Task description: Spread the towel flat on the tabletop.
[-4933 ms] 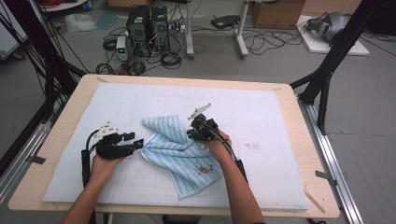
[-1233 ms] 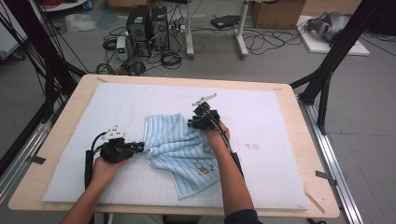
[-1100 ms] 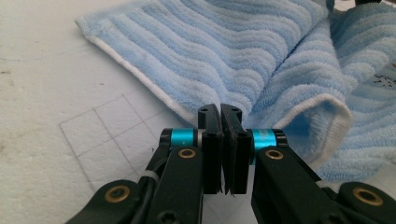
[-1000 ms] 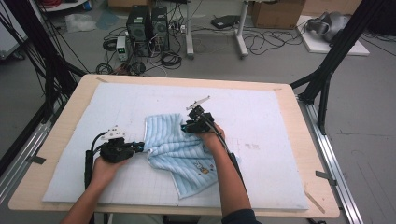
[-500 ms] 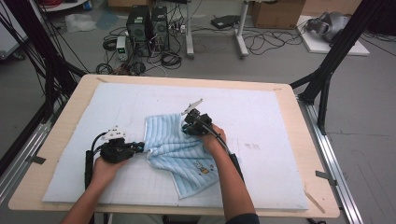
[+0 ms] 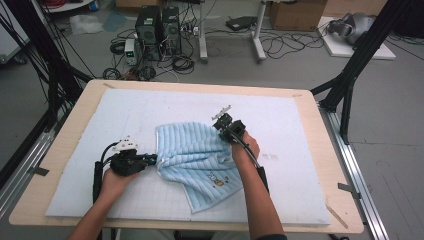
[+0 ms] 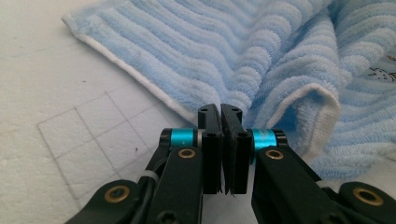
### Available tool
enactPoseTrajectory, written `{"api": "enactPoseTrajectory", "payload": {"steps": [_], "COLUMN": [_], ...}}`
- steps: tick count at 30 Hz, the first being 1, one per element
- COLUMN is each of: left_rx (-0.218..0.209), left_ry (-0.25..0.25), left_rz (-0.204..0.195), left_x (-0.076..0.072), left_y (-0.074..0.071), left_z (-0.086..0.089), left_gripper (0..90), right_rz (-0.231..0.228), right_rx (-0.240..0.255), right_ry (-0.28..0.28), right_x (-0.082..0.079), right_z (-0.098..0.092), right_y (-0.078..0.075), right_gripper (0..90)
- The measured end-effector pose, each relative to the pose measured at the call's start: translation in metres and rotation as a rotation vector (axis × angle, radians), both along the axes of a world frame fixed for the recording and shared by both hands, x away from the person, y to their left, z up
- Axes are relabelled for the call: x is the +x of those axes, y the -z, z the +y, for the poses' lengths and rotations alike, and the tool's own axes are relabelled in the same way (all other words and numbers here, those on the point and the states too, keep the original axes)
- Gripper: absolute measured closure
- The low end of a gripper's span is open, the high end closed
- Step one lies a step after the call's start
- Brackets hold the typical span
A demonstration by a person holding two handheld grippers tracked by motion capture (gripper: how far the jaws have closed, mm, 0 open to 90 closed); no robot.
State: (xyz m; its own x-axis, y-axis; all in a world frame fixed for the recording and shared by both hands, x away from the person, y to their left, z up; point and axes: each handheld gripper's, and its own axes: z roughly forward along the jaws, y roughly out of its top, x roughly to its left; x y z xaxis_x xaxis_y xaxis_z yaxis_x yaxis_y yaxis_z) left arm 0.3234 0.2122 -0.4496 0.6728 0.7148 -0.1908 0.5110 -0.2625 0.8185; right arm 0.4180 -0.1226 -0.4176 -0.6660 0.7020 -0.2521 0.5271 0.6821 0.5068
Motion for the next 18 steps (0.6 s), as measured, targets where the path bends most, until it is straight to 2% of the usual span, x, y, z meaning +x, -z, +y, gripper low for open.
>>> {"api": "enactPoseTrajectory", "payload": {"steps": [1, 3, 5, 6, 7, 8, 10, 11, 14, 18], "left_rx": [-0.005, -0.019, -0.018, -0.018, -0.016, -0.015, -0.013, -0.012, -0.012, -0.015], "left_ry": [-0.011, -0.020, -0.025, -0.024, -0.023, -0.023, -0.023, -0.024, -0.034, -0.038], "left_rz": [-0.004, -0.007, -0.006, -0.005, -0.004, -0.002, -0.001, -0.003, -0.010, -0.006], "left_x": [0.000, 0.001, 0.001, 0.001, 0.001, 0.001, 0.002, 0.002, 0.001, 0.002], "left_y": [-0.001, -0.003, -0.003, -0.003, -0.002, -0.002, -0.001, -0.001, -0.002, -0.002], "left_z": [0.002, 0.006, 0.008, 0.008, 0.007, 0.007, 0.006, 0.007, 0.008, 0.010], "left_gripper": [86.5, 86.5, 86.5, 86.5, 86.6, 86.5, 86.5, 86.5, 86.5, 86.5], "right_rz": [0.021, 0.024, 0.078, 0.091, 0.087, 0.066, 0.008, -0.013, -0.044, -0.032], "right_rx": [0.035, 0.096, 0.181, 0.204, 0.223, 0.269, 0.377, 0.406, 0.385, 0.336], "right_ry": [-0.019, -0.005, 0.007, 0.007, 0.011, 0.010, 0.055, 0.074, 0.111, 0.141], "right_x": [-0.003, -0.007, -0.005, -0.003, -0.002, 0.000, 0.003, 0.006, 0.016, 0.027], "right_z": [-0.002, -0.008, -0.016, -0.019, -0.021, -0.026, -0.034, -0.037, -0.037, -0.030], "right_y": [0.004, 0.009, 0.009, 0.008, 0.005, 0.002, -0.007, -0.010, -0.009, 0.002], "right_gripper": [85.2, 84.8, 81.8, 77.5, 74.9, 73.8, 72.3, 71.1, 70.1, 70.3]}}
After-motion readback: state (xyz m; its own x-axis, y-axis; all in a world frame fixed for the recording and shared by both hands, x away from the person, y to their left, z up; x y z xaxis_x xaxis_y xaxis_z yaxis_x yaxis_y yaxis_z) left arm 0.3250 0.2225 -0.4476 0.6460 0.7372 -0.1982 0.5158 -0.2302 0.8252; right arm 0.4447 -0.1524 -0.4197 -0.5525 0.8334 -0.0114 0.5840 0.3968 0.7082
